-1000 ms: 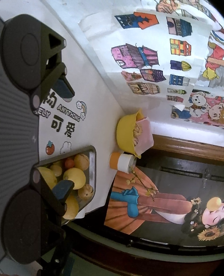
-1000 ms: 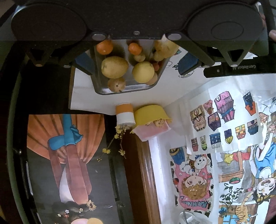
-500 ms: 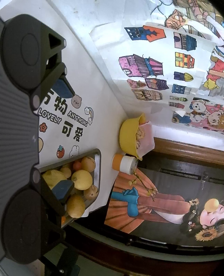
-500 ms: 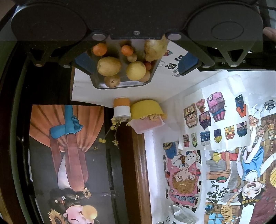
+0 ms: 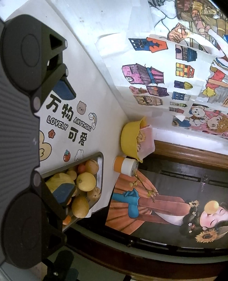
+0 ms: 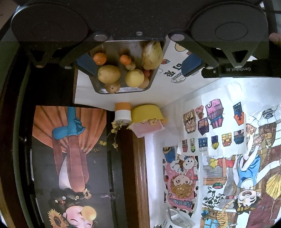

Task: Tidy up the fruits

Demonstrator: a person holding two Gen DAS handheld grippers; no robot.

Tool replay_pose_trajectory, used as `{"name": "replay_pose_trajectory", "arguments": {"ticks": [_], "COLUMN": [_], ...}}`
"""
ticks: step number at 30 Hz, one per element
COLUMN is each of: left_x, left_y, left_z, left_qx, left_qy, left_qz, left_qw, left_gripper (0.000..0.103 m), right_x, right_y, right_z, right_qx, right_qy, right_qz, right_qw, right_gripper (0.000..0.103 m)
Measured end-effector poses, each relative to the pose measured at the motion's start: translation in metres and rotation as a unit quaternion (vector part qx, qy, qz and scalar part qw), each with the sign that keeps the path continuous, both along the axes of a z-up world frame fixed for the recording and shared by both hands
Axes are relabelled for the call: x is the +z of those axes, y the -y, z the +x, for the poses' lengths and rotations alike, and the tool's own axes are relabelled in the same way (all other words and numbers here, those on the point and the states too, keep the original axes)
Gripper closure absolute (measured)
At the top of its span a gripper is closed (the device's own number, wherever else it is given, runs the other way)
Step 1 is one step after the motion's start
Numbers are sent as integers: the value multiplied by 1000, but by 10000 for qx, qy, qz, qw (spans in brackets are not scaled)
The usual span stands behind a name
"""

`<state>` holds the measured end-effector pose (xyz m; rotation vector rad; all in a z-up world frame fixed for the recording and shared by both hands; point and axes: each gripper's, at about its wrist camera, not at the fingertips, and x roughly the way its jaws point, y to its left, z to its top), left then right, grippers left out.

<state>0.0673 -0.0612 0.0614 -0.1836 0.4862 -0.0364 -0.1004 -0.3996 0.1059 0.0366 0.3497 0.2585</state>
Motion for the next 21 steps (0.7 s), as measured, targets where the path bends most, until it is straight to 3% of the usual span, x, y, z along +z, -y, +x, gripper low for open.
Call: {"name": "replay_pose_trajectory", "arguments": {"ticks": [11, 21], "left_x": [-4, -17], "left_y": [-6, -19], "left_z": [-26, -54], "left_qx": [-16, 69], "left_qy": [41, 52], "left_qz": [50, 197], "left_qw": [10000, 9998], "left_gripper": [0, 0], "right_x": [-5, -20], "right_y": [-5, -24], "right_z": [-34, -58], "right_qx": [-125, -300], "right_qy": [-31, 218], "right_qz": [27, -63], "right_qw": [9999, 9993], "right_gripper": [1, 1]}}
